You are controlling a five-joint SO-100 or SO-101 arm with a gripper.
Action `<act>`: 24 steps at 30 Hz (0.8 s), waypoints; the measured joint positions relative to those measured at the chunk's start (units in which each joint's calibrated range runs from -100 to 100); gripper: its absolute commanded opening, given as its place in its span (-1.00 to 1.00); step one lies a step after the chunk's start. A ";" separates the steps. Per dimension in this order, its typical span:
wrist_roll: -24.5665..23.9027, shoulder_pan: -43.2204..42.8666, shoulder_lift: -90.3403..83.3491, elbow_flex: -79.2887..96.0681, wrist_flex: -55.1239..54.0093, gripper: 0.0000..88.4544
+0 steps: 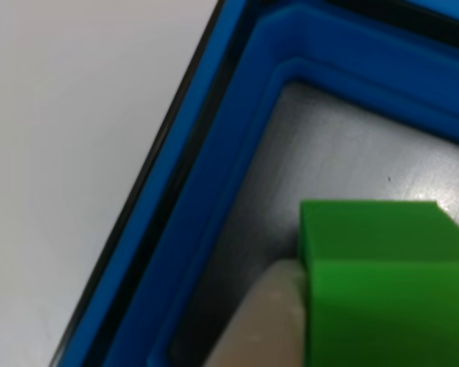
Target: Pick up green cube and drop it in the blue box
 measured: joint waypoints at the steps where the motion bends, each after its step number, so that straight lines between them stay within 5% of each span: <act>1: 0.00 0.14 0.00 0.00 0.00 -0.99; 15: 0.00 1.00 0.00 0.00 0.00 -0.97; 24: 0.00 1.00 0.00 0.00 0.00 -0.63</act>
